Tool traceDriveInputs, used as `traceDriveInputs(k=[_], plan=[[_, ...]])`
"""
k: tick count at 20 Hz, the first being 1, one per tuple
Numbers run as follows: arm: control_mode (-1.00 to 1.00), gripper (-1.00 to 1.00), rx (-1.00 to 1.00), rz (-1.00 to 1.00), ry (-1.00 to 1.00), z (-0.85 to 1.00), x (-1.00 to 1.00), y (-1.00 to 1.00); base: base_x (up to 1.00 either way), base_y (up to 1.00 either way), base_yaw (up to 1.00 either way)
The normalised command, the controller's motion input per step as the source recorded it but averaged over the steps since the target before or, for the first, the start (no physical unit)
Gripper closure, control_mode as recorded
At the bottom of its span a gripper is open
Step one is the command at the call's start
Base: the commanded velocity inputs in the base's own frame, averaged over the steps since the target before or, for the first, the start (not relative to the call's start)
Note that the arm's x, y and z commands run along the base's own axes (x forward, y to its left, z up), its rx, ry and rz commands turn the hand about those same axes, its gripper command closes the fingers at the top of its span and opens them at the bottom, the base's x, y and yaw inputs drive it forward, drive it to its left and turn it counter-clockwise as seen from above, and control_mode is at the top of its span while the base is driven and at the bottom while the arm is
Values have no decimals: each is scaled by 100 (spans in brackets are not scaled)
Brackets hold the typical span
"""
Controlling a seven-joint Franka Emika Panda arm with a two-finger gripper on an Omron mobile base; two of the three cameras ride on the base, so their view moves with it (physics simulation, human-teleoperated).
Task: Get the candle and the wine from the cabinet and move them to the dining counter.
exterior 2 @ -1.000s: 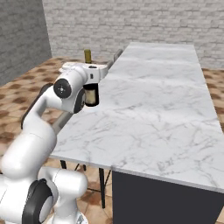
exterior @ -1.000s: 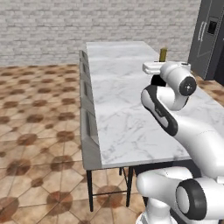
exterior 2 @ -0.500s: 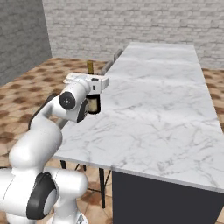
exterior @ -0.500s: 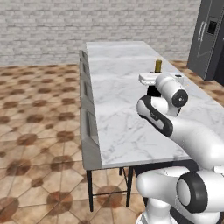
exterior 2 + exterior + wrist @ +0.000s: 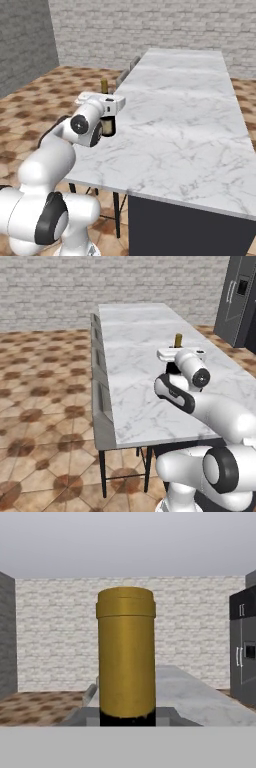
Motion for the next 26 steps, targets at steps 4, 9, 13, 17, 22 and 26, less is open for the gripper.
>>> traceDriveInputs(k=[4, 9, 13, 17, 22, 26], plan=[[-100, 100, 0, 0, 0, -20, 15, 0, 0, 0, 0], [-100, 100, 0, 0, 0, -22, 10, 0, 0, 0, 0], [-100, 100, 0, 0, 0, -22, 5, 0, 0, 0, 0], [-100, 100, 0, 0, 0, -28, 1, 0, 0, 0, 0], [-100, 100, 0, 0, 0, -32, 0, 0, 0, 0, 0], [-100, 100, 0, 0, 0, -28, 0, 0, 0, 0, 0]])
